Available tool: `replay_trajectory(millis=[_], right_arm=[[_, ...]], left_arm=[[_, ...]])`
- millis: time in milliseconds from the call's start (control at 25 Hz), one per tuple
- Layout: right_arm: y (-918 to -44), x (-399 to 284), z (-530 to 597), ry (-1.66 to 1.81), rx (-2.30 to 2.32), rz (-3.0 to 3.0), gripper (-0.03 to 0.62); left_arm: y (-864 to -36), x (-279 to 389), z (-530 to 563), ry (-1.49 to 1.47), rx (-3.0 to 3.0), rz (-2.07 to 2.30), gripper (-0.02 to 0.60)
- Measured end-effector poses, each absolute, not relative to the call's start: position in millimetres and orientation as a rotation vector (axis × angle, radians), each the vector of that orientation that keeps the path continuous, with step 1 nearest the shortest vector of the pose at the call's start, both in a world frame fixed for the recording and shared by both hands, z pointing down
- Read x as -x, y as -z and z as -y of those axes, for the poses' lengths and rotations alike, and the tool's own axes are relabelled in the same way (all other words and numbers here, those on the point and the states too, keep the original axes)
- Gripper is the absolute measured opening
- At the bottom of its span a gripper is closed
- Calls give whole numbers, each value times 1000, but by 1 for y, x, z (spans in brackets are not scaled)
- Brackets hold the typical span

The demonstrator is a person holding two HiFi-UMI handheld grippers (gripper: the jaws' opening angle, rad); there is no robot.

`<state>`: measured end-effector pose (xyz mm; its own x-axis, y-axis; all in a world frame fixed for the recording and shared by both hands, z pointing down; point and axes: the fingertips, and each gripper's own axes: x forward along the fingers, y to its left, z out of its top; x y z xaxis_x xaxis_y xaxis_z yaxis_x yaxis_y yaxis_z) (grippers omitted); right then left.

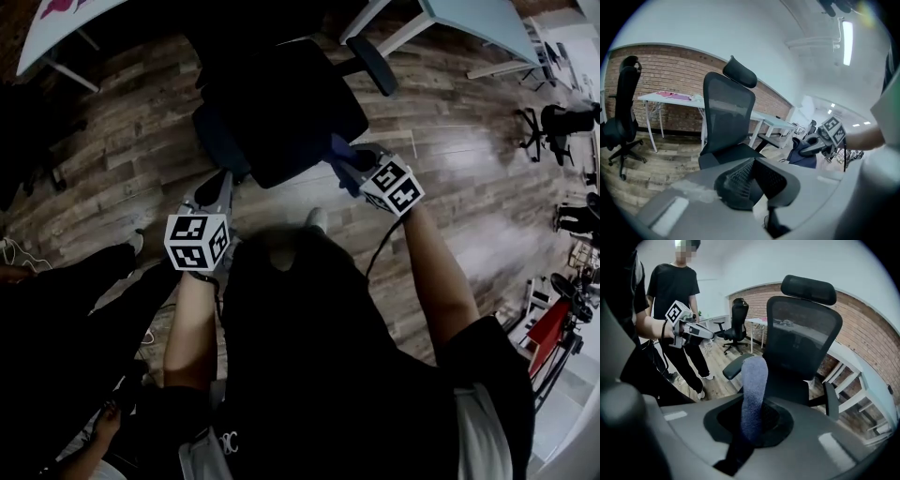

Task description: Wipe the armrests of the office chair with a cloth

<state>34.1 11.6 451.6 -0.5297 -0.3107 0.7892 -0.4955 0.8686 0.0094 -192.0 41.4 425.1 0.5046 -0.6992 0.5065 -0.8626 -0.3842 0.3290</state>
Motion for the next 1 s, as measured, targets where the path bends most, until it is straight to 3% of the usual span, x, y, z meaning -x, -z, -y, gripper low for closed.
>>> replay_trajectory(millis=[520, 1000], right_arm=[[-474, -199, 32, -328, -580, 2205, 34], [-525, -224, 96, -256, -501, 2088, 35]], left_arm=[[-414, 2, -1, -335, -2144, 1353, 6], [-437, -43, 22, -292, -2090, 1362, 5]])
